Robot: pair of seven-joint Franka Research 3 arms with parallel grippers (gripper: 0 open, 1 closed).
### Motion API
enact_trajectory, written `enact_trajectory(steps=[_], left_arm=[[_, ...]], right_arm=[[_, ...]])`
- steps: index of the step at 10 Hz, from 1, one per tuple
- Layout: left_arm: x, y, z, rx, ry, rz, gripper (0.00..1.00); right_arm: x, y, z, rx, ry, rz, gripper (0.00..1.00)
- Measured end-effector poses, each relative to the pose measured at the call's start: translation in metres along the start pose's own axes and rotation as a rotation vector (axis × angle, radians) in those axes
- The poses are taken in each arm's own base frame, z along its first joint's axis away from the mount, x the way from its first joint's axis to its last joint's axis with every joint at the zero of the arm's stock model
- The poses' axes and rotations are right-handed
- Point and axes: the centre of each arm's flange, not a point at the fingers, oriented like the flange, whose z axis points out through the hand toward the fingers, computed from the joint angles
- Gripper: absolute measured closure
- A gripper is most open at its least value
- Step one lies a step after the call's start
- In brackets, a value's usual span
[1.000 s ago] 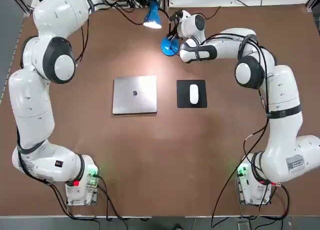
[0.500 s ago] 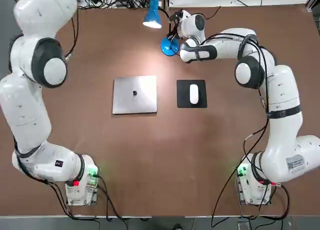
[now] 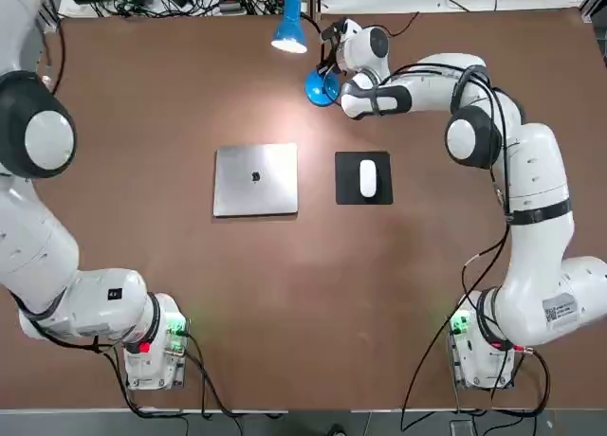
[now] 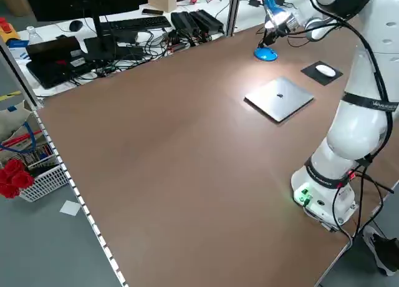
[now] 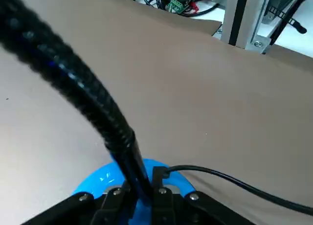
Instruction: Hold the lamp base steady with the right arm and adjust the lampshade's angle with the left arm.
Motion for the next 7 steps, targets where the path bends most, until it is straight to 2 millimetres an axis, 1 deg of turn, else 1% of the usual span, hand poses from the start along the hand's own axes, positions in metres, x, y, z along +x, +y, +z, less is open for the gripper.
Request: enact_trajectory(steps=[1, 2, 3, 4, 5, 6, 7], left_arm=[[-0.013, -0.010, -0.004, 0.077, -0.061, -0.034, 0.00], [-0.023, -0.024, -0.016, 0.110, -0.063, -0.077, 0.00], [-0.037, -0.049, -0.035, 0.124, -0.044, -0.116, 0.01], [-0.053, -0.072, -0.045, 0.135, -0.034, -0.114, 0.01], [-0.068, -0.090, -0.047, 0.125, -0.004, -0.092, 0.01], [-0.085, -0.107, -0.044, 0.120, 0.039, -0.080, 0.01], [-0.103, -0.117, -0.038, 0.135, 0.061, -0.081, 0.00]], right_arm=[[0.000, 0.000, 0.000, 0.000, 0.000, 0.003, 0.85], [0.001, 0.001, 0.000, -0.001, 0.001, 0.011, 0.82], [0.002, 0.001, -0.001, -0.003, 0.003, 0.017, 0.81], [0.004, 0.003, -0.002, -0.006, 0.008, 0.022, 0.74], [0.005, 0.004, -0.002, -0.007, 0.009, 0.023, 0.68], [0.006, 0.005, -0.003, -0.010, 0.011, 0.024, 0.63], [0.007, 0.007, -0.004, -0.013, 0.014, 0.025, 0.56]])
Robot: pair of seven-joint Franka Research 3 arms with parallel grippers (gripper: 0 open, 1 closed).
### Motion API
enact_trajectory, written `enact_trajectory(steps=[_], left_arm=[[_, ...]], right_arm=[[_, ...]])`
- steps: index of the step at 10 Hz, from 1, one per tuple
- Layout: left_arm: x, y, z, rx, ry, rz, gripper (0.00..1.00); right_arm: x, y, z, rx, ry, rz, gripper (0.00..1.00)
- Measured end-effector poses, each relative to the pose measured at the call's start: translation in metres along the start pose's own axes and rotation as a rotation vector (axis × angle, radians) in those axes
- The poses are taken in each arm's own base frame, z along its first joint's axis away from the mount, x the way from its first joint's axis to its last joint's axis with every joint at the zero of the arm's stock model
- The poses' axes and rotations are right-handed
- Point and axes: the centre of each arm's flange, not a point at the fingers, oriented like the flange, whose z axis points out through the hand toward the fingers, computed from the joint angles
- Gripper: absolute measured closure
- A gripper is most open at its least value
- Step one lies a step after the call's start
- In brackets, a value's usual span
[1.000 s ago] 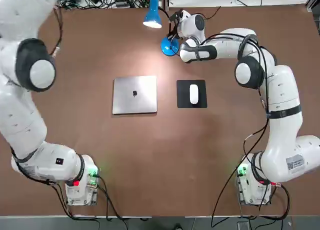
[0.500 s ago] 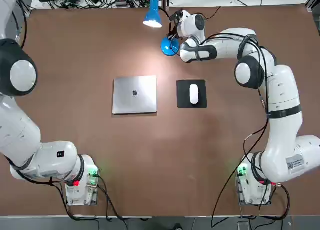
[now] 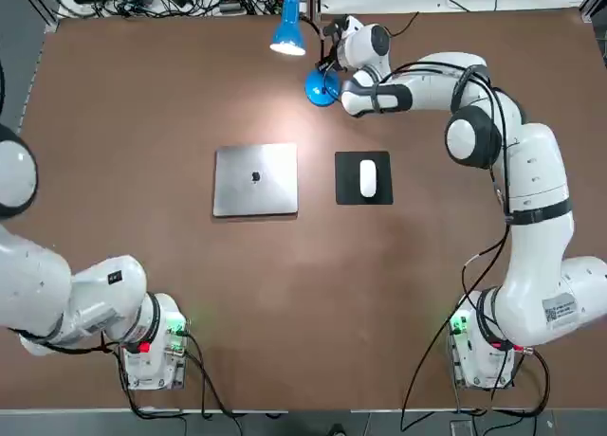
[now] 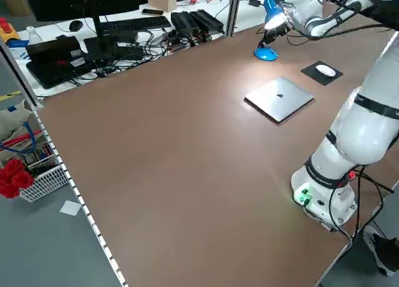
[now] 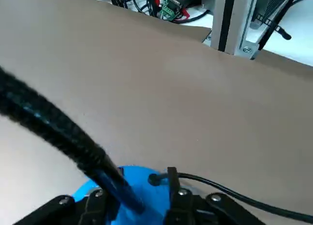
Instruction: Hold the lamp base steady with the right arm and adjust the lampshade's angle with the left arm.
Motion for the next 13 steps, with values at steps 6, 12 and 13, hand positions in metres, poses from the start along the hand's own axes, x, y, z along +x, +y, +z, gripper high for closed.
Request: enact_trajectory(steps=[6, 12, 13], left_arm=[[-0.032, -0.039, -0.004, 0.073, 0.022, -0.117, 0.00], [0.018, -0.022, 0.005, 0.103, 0.010, -0.176, 0.00], [0.017, -0.022, 0.005, 0.102, 0.004, -0.187, 0.00]], right_arm=[[0.003, 0.002, -0.002, -0.003, 0.008, 0.014, 0.30], [-0.020, 0.007, -0.041, -0.001, -0.037, 0.010, 0.00], [-0.021, 0.009, -0.060, -0.010, -0.052, 0.024, 0.00]])
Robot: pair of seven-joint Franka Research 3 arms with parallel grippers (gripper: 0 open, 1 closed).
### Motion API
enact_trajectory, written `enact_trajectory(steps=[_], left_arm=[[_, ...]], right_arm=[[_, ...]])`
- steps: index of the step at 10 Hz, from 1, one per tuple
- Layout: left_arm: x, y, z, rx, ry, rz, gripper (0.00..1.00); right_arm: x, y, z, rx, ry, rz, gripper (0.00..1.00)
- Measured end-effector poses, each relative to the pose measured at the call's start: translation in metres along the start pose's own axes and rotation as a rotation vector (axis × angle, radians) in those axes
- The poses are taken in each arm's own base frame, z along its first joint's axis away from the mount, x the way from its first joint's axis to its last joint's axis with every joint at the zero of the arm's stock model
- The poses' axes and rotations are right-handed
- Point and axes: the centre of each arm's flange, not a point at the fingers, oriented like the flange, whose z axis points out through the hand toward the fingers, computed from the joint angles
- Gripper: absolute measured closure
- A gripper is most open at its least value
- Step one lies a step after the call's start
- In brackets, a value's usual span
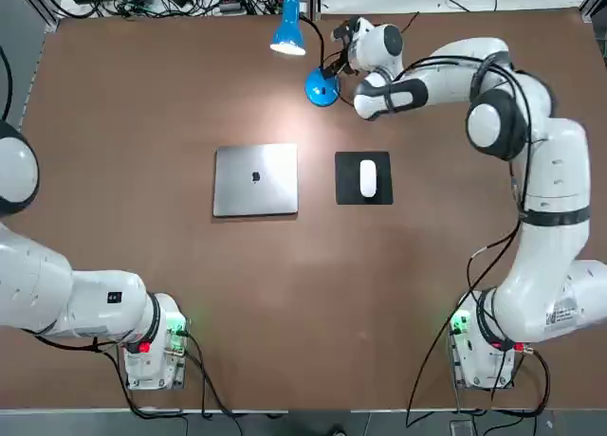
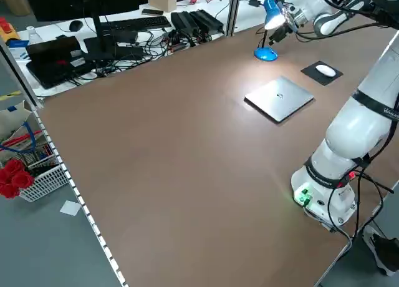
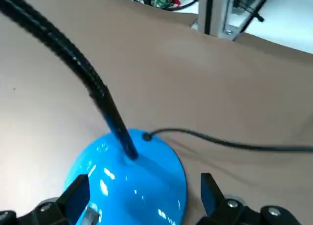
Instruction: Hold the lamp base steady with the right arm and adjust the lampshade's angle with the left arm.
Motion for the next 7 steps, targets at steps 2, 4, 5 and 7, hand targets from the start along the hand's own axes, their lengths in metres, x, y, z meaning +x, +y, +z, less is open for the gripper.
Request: enact_trajectory(steps=[2, 4, 5, 7], left_arm=[[-0.001, 0.001, 0.000, 0.000, -0.006, -0.021, 0.00], [-0.003, 0.001, 0.002, 0.000, -0.025, -0.045, 0.01], [-0.003, 0.001, 0.002, 0.000, -0.031, -0.065, 0.01], [-0.004, 0.001, 0.002, 0.000, -0.033, -0.076, 0.01]], right_arm=[[-0.002, 0.011, -0.052, -0.038, -0.022, 0.026, 0.00], [-0.018, 0.036, -0.112, -0.120, -0.104, 0.027, 0.00], [-0.018, 0.049, -0.142, -0.181, -0.177, 0.027, 0.00], [0.008, 0.057, -0.199, -0.256, -0.268, 0.111, 0.00]])
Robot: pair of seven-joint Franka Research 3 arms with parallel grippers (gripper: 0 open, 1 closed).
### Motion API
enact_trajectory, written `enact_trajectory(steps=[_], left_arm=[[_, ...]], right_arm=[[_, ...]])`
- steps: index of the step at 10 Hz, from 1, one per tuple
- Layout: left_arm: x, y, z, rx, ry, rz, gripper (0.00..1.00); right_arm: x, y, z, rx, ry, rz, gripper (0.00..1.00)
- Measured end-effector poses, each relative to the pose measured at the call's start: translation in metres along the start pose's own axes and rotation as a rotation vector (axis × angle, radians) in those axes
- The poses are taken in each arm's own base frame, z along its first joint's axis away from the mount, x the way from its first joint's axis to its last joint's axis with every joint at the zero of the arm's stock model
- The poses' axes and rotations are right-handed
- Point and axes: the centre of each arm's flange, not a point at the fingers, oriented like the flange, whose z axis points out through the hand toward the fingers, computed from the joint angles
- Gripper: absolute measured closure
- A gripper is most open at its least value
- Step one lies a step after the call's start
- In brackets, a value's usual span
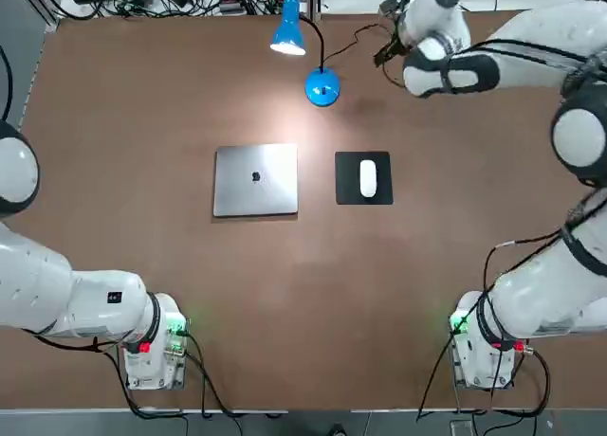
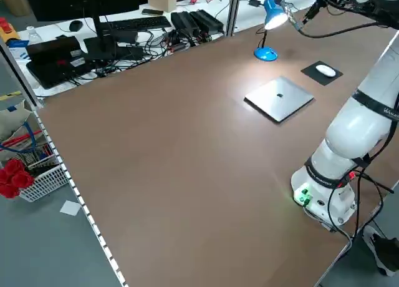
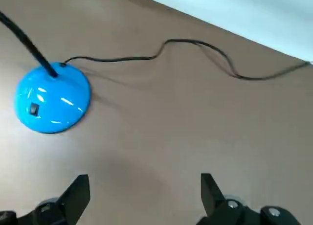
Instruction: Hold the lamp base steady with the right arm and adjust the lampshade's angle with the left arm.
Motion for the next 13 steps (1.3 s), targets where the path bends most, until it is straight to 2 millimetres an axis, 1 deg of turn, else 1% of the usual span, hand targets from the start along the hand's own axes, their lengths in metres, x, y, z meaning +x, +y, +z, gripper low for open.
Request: enact_trajectory(steps=[2, 3, 4, 5, 6, 7, 8, 9, 11, 12, 13], left_arm=[[0.000, -0.001, 0.000, 0.000, 0.000, -0.001, 0.01], [0.000, -0.001, 0.000, 0.000, 0.001, -0.001, 0.01], [0.000, -0.001, 0.000, 0.000, 0.001, -0.002, 0.01], [0.000, -0.001, -0.001, 0.000, 0.001, -0.002, 0.01], [0.000, -0.001, -0.001, 0.000, 0.002, -0.002, 0.01], [0.000, -0.001, -0.001, 0.000, 0.003, -0.002, 0.01], [0.000, -0.001, -0.001, 0.000, 0.003, -0.002, 0.01], [0.000, -0.002, -0.002, 0.000, 0.004, -0.002, 0.01], [0.000, -0.002, -0.002, 0.000, 0.004, -0.002, 0.01], [0.000, -0.001, -0.002, 0.000, 0.004, -0.002, 0.01], [0.000, -0.001, -0.002, 0.000, 0.004, -0.002, 0.01]], right_arm=[[0.025, 0.016, -0.055, 0.005, -0.097, 0.123, 0.00], [0.034, 0.035, -0.082, 0.008, -0.157, 0.197, 0.00], [0.037, 0.066, -0.110, 0.003, -0.211, 0.271, 0.00], [0.033, 0.098, -0.137, -0.005, -0.256, 0.342, 0.00], [0.023, 0.130, -0.161, -0.016, -0.295, 0.407, 0.00], [0.007, 0.159, -0.185, -0.029, -0.338, 0.468, 0.00], [-0.010, 0.182, -0.205, -0.040, -0.379, 0.513, 0.00], [-0.024, 0.198, -0.226, -0.045, -0.408, 0.546, 0.00], [-0.043, 0.214, -0.260, -0.048, -0.429, 0.575, 0.00], [-0.050, 0.224, -0.272, -0.050, -0.417, 0.579, 0.00], [-0.055, 0.234, -0.277, -0.052, -0.410, 0.584, 0.00]])
